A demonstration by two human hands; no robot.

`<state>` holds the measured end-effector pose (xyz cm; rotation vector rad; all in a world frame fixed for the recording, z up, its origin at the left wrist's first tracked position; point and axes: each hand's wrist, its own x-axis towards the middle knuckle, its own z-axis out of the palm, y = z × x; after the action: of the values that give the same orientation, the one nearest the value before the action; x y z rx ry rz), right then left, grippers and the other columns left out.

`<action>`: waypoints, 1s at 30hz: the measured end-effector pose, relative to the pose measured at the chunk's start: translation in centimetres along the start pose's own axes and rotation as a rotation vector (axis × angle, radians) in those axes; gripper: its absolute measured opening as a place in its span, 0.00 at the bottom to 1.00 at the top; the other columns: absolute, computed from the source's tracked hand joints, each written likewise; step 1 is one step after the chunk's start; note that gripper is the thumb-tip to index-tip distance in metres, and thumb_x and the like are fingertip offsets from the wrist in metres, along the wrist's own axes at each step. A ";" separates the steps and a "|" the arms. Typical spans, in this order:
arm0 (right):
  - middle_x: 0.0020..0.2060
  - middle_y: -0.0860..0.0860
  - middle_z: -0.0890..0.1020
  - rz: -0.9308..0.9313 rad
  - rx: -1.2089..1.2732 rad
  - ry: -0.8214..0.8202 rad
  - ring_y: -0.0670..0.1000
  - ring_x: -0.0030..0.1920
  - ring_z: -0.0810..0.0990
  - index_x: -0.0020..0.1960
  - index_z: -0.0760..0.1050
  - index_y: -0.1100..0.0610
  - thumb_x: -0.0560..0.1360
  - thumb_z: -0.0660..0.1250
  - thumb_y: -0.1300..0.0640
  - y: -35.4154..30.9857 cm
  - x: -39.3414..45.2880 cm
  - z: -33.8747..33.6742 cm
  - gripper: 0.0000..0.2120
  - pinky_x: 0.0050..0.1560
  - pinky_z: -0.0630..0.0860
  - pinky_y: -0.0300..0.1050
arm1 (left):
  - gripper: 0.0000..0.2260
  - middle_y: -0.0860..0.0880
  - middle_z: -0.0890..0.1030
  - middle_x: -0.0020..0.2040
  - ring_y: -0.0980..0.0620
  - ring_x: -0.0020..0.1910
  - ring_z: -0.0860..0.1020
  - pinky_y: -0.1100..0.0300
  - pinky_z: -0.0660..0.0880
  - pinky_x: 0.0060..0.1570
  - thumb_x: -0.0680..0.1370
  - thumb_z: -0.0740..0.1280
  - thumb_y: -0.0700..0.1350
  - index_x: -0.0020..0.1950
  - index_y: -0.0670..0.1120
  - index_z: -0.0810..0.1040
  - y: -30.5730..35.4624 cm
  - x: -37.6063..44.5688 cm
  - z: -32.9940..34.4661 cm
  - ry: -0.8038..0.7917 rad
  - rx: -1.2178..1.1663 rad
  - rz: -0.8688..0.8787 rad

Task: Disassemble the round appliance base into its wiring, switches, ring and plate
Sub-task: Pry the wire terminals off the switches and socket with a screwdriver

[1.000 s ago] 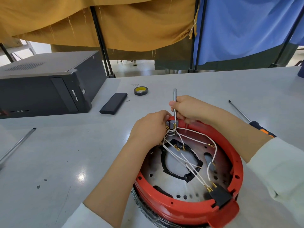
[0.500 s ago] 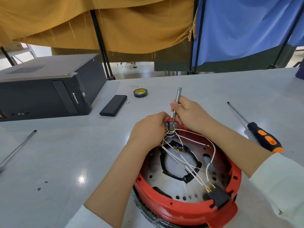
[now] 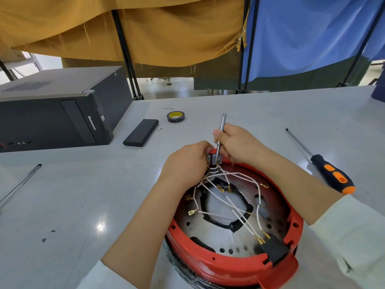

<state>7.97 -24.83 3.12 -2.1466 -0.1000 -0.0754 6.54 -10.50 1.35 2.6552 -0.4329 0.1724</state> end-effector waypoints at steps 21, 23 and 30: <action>0.32 0.48 0.79 -0.141 0.144 0.028 0.53 0.28 0.81 0.46 0.71 0.48 0.79 0.60 0.56 2.4 -5.1 -3.2 0.05 0.24 0.73 0.40 | 0.17 0.51 0.75 0.63 0.52 0.59 0.74 0.61 0.69 0.53 0.78 0.63 0.52 0.66 0.51 0.71 -0.7 -1.6 -3.8 -0.028 -0.241 -0.143; 0.33 0.48 0.79 -0.145 0.169 0.043 0.52 0.30 0.82 0.45 0.72 0.47 0.79 0.60 0.56 2.4 -5.2 -3.2 0.06 0.23 0.73 0.39 | 0.22 0.48 0.73 0.66 0.49 0.61 0.73 0.60 0.67 0.54 0.77 0.64 0.55 0.69 0.50 0.67 -0.8 -2.9 -2.9 -0.086 -0.227 -0.213; 0.35 0.42 0.81 -0.153 0.132 0.000 0.53 0.32 0.84 0.44 0.72 0.40 0.79 0.59 0.51 2.5 -6.2 -3.6 0.08 0.20 0.70 0.37 | 0.25 0.59 0.75 0.47 0.57 0.46 0.75 0.63 0.68 0.44 0.72 0.71 0.51 0.66 0.51 0.68 -0.8 -4.0 -1.1 -0.086 -0.382 -0.194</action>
<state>2.01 -29.44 2.47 -2.0042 -0.2617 -0.1539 2.99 -8.30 1.24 2.3138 -0.2073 -0.0789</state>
